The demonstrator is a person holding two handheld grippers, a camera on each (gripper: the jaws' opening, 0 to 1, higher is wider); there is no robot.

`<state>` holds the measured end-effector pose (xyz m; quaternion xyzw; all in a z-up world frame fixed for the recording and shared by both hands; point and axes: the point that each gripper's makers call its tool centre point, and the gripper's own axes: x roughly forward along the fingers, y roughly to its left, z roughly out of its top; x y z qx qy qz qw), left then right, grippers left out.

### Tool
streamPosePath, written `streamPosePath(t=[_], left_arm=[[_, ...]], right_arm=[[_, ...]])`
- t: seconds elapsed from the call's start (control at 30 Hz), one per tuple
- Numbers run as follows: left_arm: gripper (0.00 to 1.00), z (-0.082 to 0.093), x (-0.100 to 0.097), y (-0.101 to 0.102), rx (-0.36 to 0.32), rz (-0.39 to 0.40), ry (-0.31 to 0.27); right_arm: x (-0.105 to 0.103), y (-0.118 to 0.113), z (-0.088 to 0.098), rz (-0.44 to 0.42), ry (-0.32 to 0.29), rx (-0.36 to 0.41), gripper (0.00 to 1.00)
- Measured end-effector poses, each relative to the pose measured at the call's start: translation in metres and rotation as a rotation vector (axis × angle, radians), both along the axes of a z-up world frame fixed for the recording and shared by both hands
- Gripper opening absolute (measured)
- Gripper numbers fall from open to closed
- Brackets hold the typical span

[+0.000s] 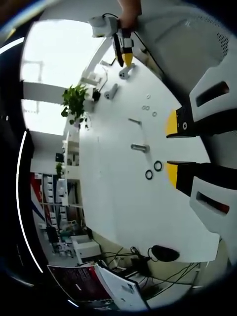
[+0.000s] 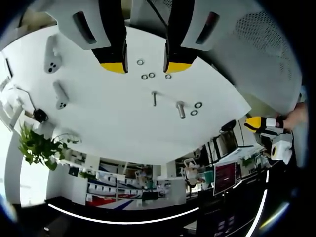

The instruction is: Place the washer onto the threaded stud by aligning its center hole with the stud, sliding it down to the base, and recovering from edge contact or off-axis alignment until the washer reaches the visible bottom stop.

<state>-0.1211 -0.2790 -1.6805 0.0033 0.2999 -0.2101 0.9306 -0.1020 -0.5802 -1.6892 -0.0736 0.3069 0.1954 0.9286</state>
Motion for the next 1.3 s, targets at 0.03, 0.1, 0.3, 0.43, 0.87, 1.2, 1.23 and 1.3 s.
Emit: streamPosePath(t=[0.03,0.1,0.3,0.43,0.87,1.2,1.23,1.3], left_arm=[[0.16,-0.0001,-0.0002,0.0001,0.001,0.0,0.001],[0.16,0.0005,0.0002,0.0005,-0.001,0.002,-0.003],[0.16,0.0005,-0.0002,0.0001,0.001,-0.001,0.001],[0.16,-0.0002,-0.0004,0.0003,0.002,-0.002,0.003],[0.16,-0.0008,-0.0011,-0.0009,-0.001,-0.006,0.005],[0.16,-0.0002,0.0007,0.0001,-0.003,0.002,0.003],[0.16,-0.0012,0.0004,-0.0001,0.001,0.0,0.008],[0.16,-0.0021,0.0,-0.0006,0.006,-0.005,0.013]], right_arm=[[0.0001,0.0,0.0001,0.001,-0.001,0.0,0.31],[0.0,-0.0005,0.0007,-0.003,-0.005,-0.001,0.31],[0.0009,-0.0014,0.0015,-0.009,-0.008,0.001,0.31],[-0.0003,0.0001,0.0006,-0.002,-0.001,-0.004,0.31],[-0.0008,0.0006,-0.0012,0.002,0.006,-0.002,0.31],[-0.0029,0.003,-0.0039,0.017,0.02,0.002,0.31],[-0.003,0.003,-0.0051,0.018,0.024,0.0,0.31],[-0.0029,0.0029,-0.0053,0.019,0.029,-0.001,0.31]])
